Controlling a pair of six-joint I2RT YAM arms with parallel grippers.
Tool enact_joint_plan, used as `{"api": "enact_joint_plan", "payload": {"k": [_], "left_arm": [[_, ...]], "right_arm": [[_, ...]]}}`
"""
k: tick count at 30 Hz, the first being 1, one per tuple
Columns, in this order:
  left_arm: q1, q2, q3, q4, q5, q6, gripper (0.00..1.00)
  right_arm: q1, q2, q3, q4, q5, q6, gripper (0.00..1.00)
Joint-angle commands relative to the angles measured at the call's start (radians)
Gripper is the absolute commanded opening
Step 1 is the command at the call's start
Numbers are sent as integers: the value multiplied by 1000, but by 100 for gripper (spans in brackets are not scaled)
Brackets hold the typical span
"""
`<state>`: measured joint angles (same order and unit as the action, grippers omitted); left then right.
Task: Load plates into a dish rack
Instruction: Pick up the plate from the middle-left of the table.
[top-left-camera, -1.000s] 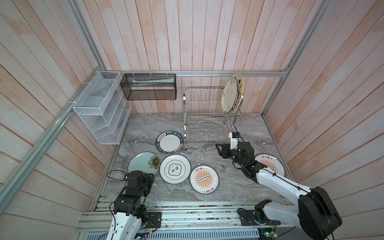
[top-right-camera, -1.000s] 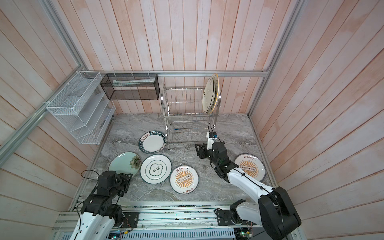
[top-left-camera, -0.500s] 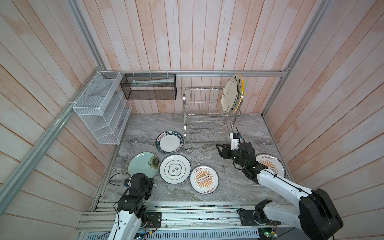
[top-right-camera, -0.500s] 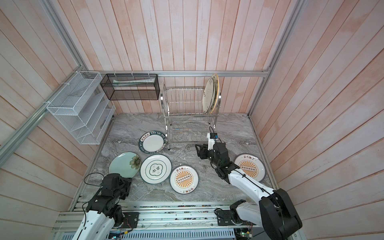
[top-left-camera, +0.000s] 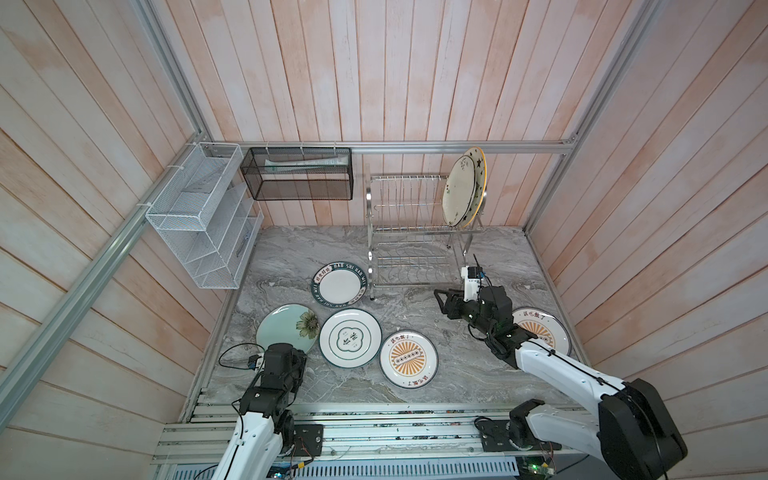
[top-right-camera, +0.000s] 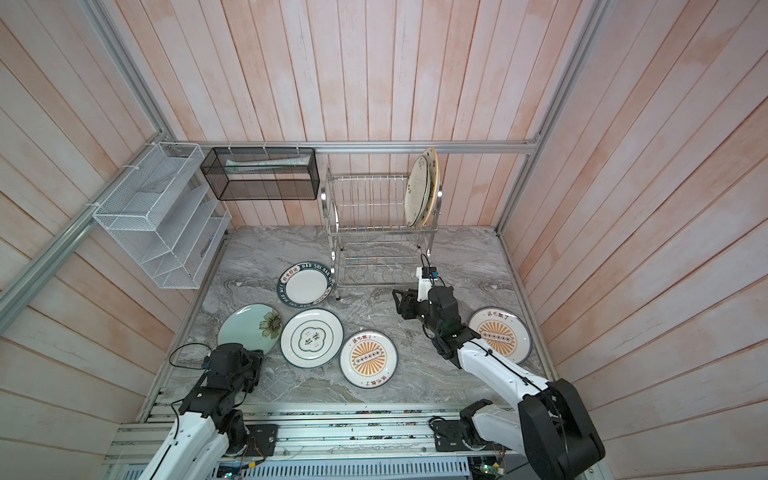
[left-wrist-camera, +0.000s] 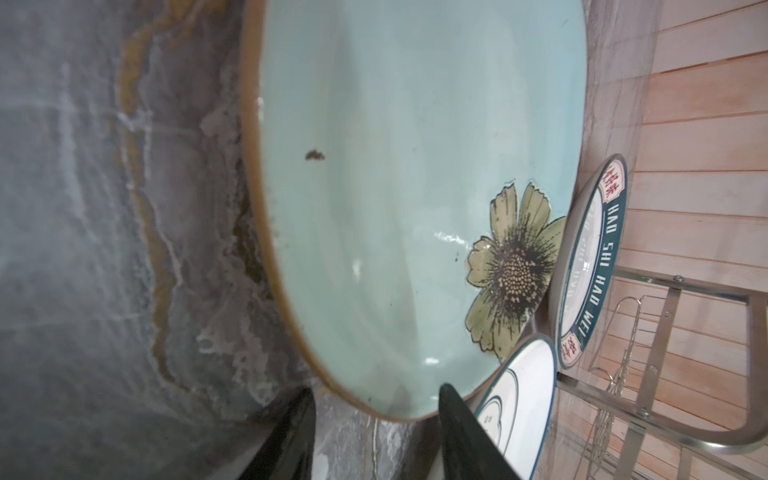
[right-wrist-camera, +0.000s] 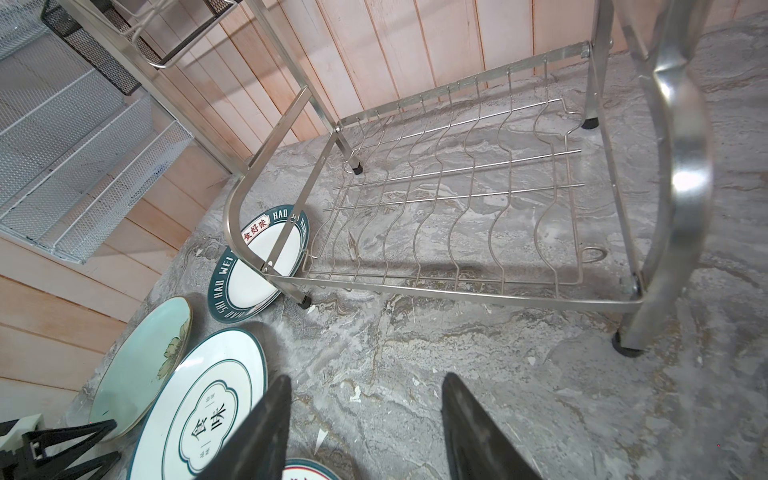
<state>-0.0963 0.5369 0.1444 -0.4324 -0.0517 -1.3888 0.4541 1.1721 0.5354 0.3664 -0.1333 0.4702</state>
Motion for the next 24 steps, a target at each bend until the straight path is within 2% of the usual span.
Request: {"api": "enact_joint_plan", "payload": {"k": [1, 7, 10, 16, 24], "left_arm": [[7, 51, -34, 78, -18, 11, 49], [20, 160, -51, 194, -4, 17, 42], [26, 187, -65, 233, -7, 16, 35], [39, 169, -72, 227, -25, 19, 18], [46, 127, -67, 199, -27, 27, 3]], "right_arm": [[-6, -13, -15, 8, -15, -3, 58], [-11, -15, -15, 4, -19, -5, 58], [-14, -20, -19, 3, -19, -5, 58], [-17, -23, -20, 0, -22, -2, 58], [-17, -26, -19, 0, -30, -1, 58]]}}
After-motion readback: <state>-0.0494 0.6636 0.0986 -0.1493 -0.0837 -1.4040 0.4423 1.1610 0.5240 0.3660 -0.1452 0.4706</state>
